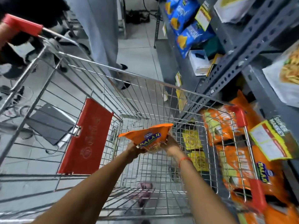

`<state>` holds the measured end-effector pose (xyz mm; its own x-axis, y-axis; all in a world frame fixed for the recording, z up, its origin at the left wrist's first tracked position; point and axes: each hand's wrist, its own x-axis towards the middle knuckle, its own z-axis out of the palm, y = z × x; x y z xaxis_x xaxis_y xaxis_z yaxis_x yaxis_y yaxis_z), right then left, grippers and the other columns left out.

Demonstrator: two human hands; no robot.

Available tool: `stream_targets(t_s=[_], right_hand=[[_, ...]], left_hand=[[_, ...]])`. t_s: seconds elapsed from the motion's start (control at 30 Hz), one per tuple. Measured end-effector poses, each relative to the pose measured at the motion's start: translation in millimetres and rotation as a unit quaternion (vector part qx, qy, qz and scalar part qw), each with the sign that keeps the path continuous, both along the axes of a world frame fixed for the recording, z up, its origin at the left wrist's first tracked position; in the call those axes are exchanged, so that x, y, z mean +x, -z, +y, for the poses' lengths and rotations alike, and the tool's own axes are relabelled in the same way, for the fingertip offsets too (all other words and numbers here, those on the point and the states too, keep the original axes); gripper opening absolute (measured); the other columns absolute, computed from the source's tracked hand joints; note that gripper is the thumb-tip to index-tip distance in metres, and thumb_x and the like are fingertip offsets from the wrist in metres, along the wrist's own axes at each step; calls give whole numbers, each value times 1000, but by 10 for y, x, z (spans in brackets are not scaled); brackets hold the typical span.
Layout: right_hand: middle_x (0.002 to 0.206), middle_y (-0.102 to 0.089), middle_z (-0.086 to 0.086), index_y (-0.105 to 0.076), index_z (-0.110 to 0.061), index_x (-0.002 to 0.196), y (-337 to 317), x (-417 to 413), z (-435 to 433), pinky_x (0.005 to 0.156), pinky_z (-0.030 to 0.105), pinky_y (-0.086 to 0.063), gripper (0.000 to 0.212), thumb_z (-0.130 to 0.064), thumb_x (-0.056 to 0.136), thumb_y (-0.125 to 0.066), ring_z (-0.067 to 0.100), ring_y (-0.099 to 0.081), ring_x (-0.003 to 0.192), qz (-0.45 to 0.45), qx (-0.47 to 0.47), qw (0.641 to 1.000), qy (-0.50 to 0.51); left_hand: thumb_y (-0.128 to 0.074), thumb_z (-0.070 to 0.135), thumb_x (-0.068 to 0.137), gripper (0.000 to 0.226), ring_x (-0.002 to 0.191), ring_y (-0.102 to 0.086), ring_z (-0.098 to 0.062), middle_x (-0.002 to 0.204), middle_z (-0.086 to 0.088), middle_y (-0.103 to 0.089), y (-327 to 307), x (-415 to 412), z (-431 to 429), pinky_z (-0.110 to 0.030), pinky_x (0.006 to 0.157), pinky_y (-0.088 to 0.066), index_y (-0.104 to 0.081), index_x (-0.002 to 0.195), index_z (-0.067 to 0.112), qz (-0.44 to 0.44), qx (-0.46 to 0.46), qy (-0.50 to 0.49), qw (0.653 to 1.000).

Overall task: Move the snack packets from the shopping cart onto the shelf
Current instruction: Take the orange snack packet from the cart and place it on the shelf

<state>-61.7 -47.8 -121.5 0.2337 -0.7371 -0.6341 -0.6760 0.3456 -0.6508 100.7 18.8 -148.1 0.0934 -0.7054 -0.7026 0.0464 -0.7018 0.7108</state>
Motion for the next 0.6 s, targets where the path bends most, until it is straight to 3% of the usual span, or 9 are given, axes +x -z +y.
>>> stream_targets(t_s=[0.1, 0.2, 0.27, 0.3, 0.4, 0.47, 0.53, 0.6], right_hand=[[135, -51, 21, -38, -6, 135, -185, -134, -13, 100, 36, -43, 50, -2, 89, -58, 34, -51, 123, -3, -12, 1000, 18], [134, -51, 27, -41, 2, 132, -623, -266, -14, 87, 21, -50, 42, 3, 91, -52, 32, -55, 115, -51, -42, 997, 49], [131, -54, 29, -46, 7, 126, -991, -375, 49, 68, 10, -53, 37, 5, 90, -53, 25, -56, 104, -108, -66, 989, 77], [131, -54, 27, -44, 4, 127, -1184, -449, 106, 68, 12, -52, 41, 5, 88, -57, 23, -55, 104, -126, -82, 983, 102], [131, -55, 20, -36, 0, 134, -1789, -693, 352, 74, 12, -49, 56, 5, 85, -62, 22, -55, 108, -149, -144, 962, 177], [123, -60, 12, -42, -5, 131, -2183, -865, 551, 75, 7, -48, 54, 4, 82, -65, 15, -62, 100, -165, -213, 937, 222], [106, -68, -7, -52, -20, 115, -2592, -1086, 782, 68, 2, -48, 45, 0, 80, -70, -7, -65, 84, -200, -265, 906, 262], [94, -72, -19, -55, -25, 108, -2950, -1299, 1017, 66, 5, -50, 43, -12, 74, -78, -9, -67, 83, -221, -294, 881, 296]], left_hand=[[-42, -4, 93, 21, 56, -66, 3, 89, -2, -58, -158, -27, 7, -7, 34, -42, -48, 107, 10, 25, -7, 21, 999], [-50, 7, 92, 21, 70, -68, -3, 99, 8, -58, -424, -104, -48, -22, 49, -55, -48, 103, 24, 71, -31, 12, 997], [-69, 11, 78, 41, 83, -62, -8, 101, 19, -51, -681, -185, -78, -40, 71, -51, -45, 103, 31, 71, -55, 8, 996], [-74, 16, 69, 51, 88, -58, -8, 103, 24, -47, -867, -241, -89, -42, 76, -47, -43, 106, 34, 72, -72, 8, 995], [-76, 24, 63, 47, 88, -60, -5, 102, 30, -52, -1439, -468, -121, -29, 67, -47, -50, 98, 41, 82, -152, 17, 985], [-77, 18, 72, 38, 84, -66, -3, 103, 16, -66, -1808, -640, -111, -18, 59, -52, -55, 96, 37, 73, -214, 32, 974], [-70, 20, 81, 38, 99, -64, -7, 117, -2, -64, -2237, -861, -73, -16, 70, -51, -52, 113, 28, 69, -261, 75, 960], [-67, 19, 82, 41, 112, -58, -16, 127, -1, -56, -2618, -1087, -35, -23, 77, -48, -49, 118, 25, 91, -297, 118, 943]])
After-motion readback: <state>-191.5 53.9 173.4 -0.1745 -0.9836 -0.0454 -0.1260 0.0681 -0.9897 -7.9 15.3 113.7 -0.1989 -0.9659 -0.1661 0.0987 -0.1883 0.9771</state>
